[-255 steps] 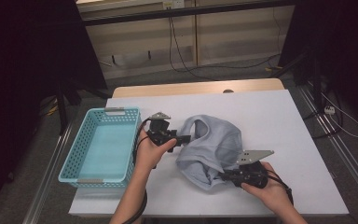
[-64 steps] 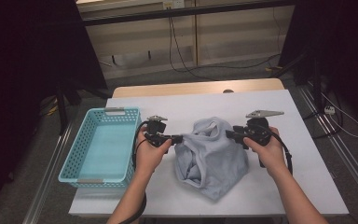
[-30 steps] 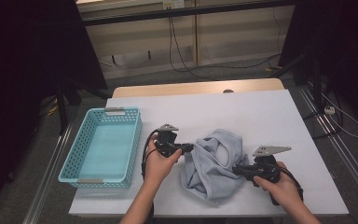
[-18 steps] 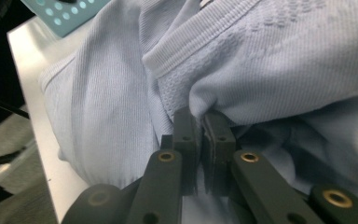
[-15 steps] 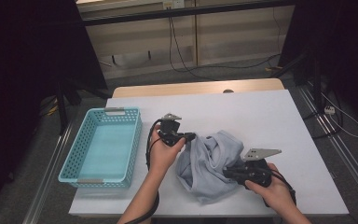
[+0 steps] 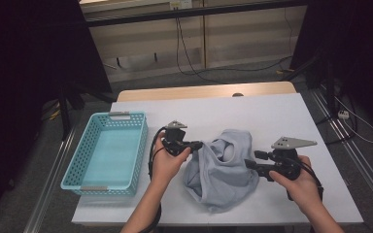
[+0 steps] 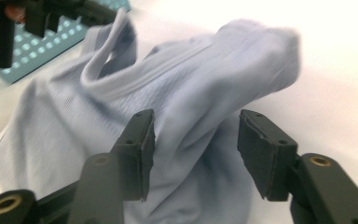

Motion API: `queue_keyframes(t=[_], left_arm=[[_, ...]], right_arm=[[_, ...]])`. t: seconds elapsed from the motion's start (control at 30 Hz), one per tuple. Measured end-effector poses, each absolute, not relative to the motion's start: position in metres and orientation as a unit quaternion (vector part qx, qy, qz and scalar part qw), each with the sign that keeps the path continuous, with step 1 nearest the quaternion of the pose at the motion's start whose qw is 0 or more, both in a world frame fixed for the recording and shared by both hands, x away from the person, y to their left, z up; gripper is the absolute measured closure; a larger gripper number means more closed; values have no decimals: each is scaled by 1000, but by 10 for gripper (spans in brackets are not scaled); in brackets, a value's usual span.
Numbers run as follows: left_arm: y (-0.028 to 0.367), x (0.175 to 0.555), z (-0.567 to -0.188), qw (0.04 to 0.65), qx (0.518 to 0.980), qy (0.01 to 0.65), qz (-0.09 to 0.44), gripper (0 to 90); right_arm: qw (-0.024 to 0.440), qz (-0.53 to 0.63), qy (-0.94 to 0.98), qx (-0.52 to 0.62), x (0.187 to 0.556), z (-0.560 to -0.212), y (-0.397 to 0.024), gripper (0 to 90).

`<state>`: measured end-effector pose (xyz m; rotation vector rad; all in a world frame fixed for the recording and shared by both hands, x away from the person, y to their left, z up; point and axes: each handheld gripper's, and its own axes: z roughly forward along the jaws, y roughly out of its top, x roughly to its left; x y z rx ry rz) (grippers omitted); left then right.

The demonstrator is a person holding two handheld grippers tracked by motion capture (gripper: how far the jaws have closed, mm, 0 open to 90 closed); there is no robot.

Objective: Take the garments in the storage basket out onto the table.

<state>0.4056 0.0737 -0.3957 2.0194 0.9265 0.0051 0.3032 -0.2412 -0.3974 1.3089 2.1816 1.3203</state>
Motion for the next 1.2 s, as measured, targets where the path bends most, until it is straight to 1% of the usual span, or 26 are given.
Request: queue_keyframes(t=[0.07,0.17,0.4,0.6,0.7,0.73,0.97,1.03,1.07,1.1,1.17,1.2], left_arm=[[74,406,-396,444,814,374,1,877],[75,405,-396,441,817,373,-1,877],[74,405,-393,437,820,370,-2,878],[73,406,-392,434,822,369,-3,878],[73,408,-394,432,822,371,-4,877],[73,408,-394,432,822,371,-4,878],[72,411,-393,423,827,371,-4,878],[72,411,-392,424,826,371,-3,878],[72,411,-391,425,826,371,-3,878],[72,411,-391,425,826,371,-2,878],[73,412,-391,424,826,372,-1,877],[75,412,-392,424,825,374,-1,878]], right_arm=[[151,454,751,456,308,-392,-241,402],[166,453,746,459,317,-384,-240,397],[191,439,746,463,342,-370,-230,351],[188,412,757,471,371,-373,-221,302],[191,406,765,463,382,-376,-214,323],[192,407,765,462,386,-376,-212,317],[161,401,765,478,408,-382,-196,315],[153,398,767,479,412,-385,-192,344],[146,397,768,480,412,-387,-191,391],[136,395,772,479,413,-389,-190,466],[128,385,781,475,412,-393,-189,573],[127,380,785,473,410,-394,-189,690]])
